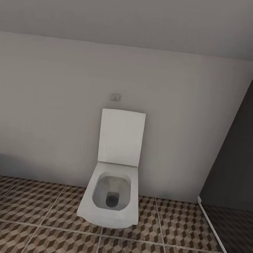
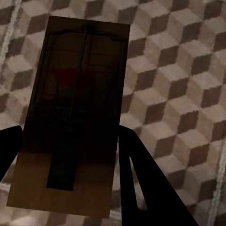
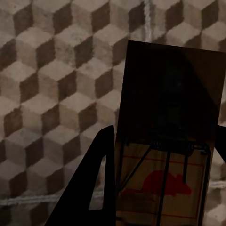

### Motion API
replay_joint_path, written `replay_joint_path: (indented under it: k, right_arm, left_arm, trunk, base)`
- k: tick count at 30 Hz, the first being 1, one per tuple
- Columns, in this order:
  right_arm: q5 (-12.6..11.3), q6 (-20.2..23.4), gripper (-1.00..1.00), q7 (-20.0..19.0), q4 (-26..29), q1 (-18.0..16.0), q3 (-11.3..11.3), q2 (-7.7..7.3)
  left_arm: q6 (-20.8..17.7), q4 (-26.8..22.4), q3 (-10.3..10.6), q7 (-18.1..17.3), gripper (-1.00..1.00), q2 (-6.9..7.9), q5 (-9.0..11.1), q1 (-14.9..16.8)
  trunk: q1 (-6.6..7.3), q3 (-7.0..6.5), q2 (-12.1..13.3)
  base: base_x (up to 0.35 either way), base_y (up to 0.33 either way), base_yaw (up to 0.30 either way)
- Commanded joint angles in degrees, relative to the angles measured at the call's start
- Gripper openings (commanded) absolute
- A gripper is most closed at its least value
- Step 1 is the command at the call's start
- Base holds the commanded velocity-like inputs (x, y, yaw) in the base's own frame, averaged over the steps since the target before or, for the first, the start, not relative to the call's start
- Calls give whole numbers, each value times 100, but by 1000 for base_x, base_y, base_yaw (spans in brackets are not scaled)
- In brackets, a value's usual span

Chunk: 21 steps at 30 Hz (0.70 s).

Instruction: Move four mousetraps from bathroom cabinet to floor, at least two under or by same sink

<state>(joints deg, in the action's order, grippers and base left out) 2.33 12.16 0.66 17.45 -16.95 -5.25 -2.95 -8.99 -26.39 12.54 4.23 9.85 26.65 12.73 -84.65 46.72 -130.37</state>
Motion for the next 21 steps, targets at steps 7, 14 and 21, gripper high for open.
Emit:
replay_joint_path:
  k: [7, 14, 21]
  right_arm:
    - [13, 32, -100, -14, 12, -1, -38, 2]
    - [13, 32, -100, -14, 12, -1, -30, 4]
    - [11, 32, -100, -14, 12, -2, -32, 3]
  left_arm:
    - [-24, -15, 47, 43, -100, 8, 34, 2]
    - [-24, -15, 47, 43, -100, 8, 33, 2]
    - [-24, -15, 47, 43, -100, 8, 33, 2]
  trunk:
    - [-153, 132, -285]
    - [-307, 258, -565]
    - [-461, 383, -846]
  base:
    - [0, 0, 0]
    - [0, 0, 0]
    - [0, 0, 0]
